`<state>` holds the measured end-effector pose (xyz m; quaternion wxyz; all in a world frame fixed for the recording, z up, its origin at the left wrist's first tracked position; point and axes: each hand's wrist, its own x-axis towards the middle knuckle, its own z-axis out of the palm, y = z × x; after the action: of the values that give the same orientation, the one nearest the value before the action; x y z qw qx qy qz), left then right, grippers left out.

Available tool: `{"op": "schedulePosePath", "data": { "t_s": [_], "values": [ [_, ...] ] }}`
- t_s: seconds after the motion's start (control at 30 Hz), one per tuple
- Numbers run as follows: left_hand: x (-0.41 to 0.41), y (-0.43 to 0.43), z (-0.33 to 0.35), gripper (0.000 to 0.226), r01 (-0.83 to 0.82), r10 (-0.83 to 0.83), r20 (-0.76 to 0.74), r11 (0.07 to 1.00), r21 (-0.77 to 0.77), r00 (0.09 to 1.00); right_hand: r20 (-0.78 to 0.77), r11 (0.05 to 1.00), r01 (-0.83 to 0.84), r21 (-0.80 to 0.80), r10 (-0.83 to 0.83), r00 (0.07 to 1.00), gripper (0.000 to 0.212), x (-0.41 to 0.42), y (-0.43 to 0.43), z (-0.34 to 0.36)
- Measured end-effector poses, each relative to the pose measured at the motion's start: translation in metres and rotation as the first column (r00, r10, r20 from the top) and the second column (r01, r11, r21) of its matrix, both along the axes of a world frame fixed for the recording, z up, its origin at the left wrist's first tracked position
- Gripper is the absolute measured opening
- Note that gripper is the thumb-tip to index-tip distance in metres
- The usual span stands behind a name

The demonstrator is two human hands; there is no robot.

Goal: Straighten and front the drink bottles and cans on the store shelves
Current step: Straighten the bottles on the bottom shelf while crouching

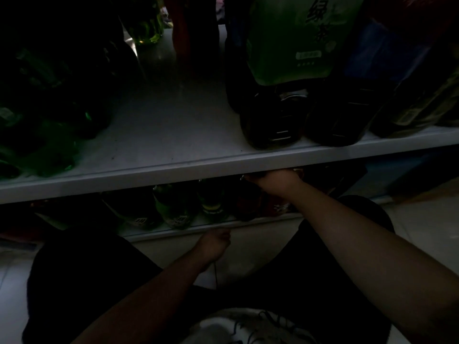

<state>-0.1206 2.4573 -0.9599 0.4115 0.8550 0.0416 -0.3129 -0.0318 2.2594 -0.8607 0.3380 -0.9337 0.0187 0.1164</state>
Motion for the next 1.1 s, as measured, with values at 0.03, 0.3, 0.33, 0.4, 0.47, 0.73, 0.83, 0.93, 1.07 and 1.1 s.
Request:
{"op": "schedulePosePath", "data": {
  "t_s": [0.03,0.3,0.33,0.4,0.47,0.73,0.83,0.93,1.07,1.1],
  "values": [
    [0.002,-0.002,0.003,0.037,-0.008,0.008,0.004,1.0,-0.001,1.0,0.004,1.0,0.006,0.029,-0.006,1.0,0.058,-0.002,-0.005,0.003],
    [0.02,-0.02,0.048,0.066,0.118,-0.137,0.652,0.99,0.074,0.745,0.251,0.966,-0.227,-0.121,0.251,0.935,0.04,-0.06,-0.091,0.034],
    [0.021,-0.026,0.054,0.068,0.136,-0.174,0.686,0.985,0.109,0.706,0.297,0.978,-0.152,-0.144,0.189,0.936,0.042,-0.066,-0.104,0.035],
    [0.023,-0.034,0.061,0.068,0.136,-0.23,0.716,0.973,0.187,0.659,0.369,0.985,0.06,-0.159,0.003,0.929,0.042,-0.069,-0.128,0.037],
    [0.025,-0.041,0.066,0.065,0.116,-0.271,0.707,0.959,0.26,0.654,0.387,0.965,0.205,-0.163,-0.128,0.913,0.038,-0.07,-0.149,0.039],
    [0.022,-0.044,0.081,0.054,0.131,-0.318,0.724,0.944,0.304,0.612,0.469,0.96,0.276,-0.045,-0.224,0.854,0.025,-0.072,-0.149,0.047],
    [0.019,-0.045,0.103,0.051,0.213,-0.342,0.787,0.939,0.27,0.514,0.552,0.946,0.325,0.005,-0.274,0.788,0.02,-0.079,-0.14,0.059],
    [0.021,-0.045,0.134,0.033,0.31,-0.31,0.883,0.929,0.202,0.352,0.633,0.931,0.364,0.003,-0.284,0.72,0.016,-0.085,-0.133,0.076],
    [0.034,-0.049,0.191,0.027,0.27,-0.14,0.983,0.957,0.104,0.119,0.791,0.928,0.356,0.113,-0.301,0.533,0.016,-0.086,-0.116,0.127],
    [0.04,-0.05,0.209,0.028,0.226,-0.085,0.993,0.972,0.065,0.081,0.817,0.919,0.364,0.151,-0.324,0.477,0.021,-0.085,-0.112,0.141]
  ]
}}
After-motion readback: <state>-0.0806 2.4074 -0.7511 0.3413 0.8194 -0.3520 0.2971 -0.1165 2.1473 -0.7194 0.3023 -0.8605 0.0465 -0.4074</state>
